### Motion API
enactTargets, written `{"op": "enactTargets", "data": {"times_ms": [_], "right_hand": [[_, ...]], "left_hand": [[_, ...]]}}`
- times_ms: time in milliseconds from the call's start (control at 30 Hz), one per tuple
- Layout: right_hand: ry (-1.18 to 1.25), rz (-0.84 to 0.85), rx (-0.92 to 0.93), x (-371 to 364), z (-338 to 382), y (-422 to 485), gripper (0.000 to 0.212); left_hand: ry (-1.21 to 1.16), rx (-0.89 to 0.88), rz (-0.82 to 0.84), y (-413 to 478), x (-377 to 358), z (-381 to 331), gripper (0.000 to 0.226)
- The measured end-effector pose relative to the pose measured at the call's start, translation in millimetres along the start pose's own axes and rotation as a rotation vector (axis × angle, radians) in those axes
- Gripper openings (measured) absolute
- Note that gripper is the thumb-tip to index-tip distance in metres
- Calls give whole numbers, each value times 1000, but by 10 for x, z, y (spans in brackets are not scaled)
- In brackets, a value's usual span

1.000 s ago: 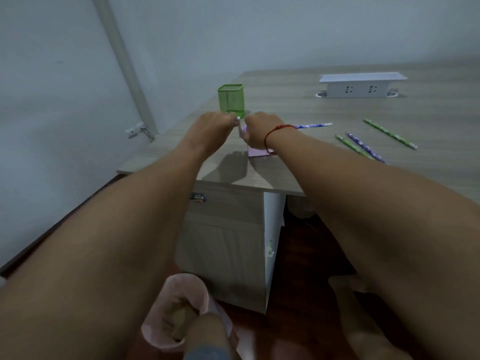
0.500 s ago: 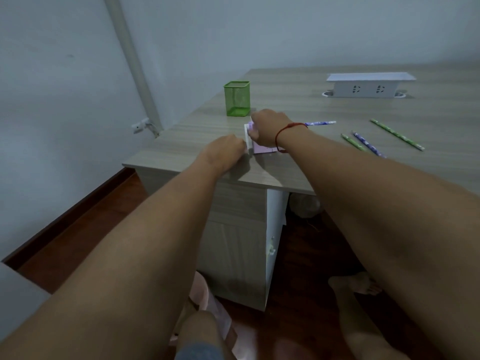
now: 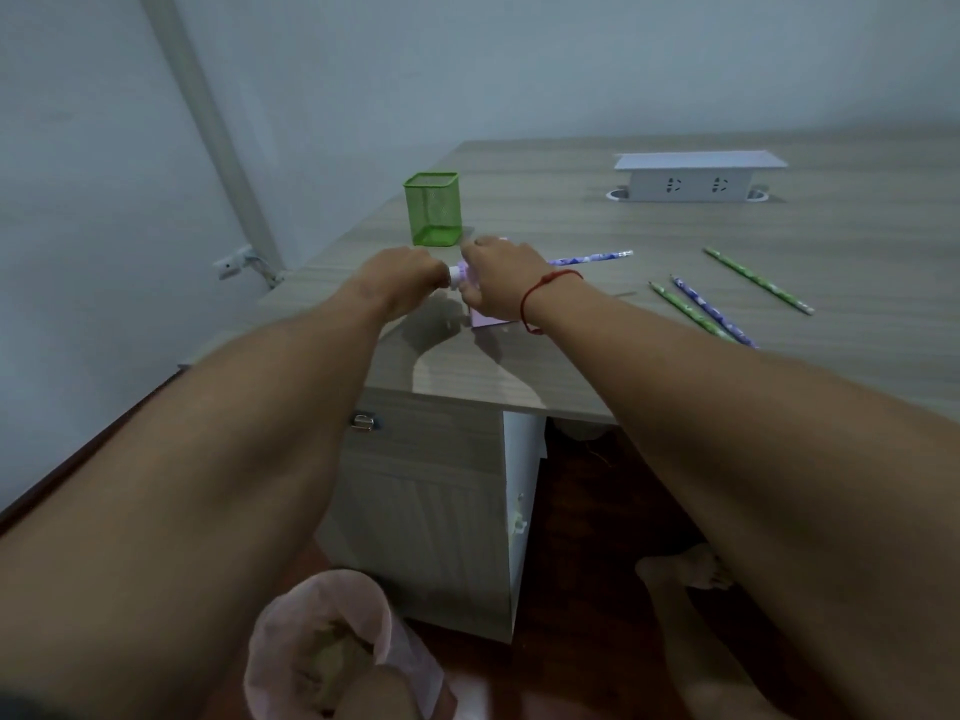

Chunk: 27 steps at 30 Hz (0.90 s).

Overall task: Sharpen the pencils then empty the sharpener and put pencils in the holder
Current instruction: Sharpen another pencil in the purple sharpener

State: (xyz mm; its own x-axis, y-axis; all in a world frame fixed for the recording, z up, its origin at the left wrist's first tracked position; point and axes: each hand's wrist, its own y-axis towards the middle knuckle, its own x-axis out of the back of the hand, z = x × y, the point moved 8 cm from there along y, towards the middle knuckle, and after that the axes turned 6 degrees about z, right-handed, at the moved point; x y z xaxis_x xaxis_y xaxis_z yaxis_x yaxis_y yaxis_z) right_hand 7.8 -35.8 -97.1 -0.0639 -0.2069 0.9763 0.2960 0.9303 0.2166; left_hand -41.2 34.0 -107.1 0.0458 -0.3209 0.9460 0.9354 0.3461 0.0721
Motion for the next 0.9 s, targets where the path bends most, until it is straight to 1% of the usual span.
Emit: {"op": "enactTargets", "data": {"times_ms": [167,300,467,700,800,900], "right_hand": [[-11,-7,-10,129,-23,52,33],[-44,14,-52,93,-43,41,33],[-57,0,-110,146,-111,57,37],[-50,17,-99,85,-29,39,38],[-52,3,-97,106,-11,42,40],[-51,9,-86,105,20,46,40]], "left_hand": [[-49,-18,-240,18,340,103,24],[-38,-1,-307,-19,414,42,24],[-48,70,-331,-79,551,-33,25],[-86,14,-338,-409,474,-244,22],[-40,10,-305,-469,441,-312,21],[-67,51,-246,-519,312,-334,24]]}}
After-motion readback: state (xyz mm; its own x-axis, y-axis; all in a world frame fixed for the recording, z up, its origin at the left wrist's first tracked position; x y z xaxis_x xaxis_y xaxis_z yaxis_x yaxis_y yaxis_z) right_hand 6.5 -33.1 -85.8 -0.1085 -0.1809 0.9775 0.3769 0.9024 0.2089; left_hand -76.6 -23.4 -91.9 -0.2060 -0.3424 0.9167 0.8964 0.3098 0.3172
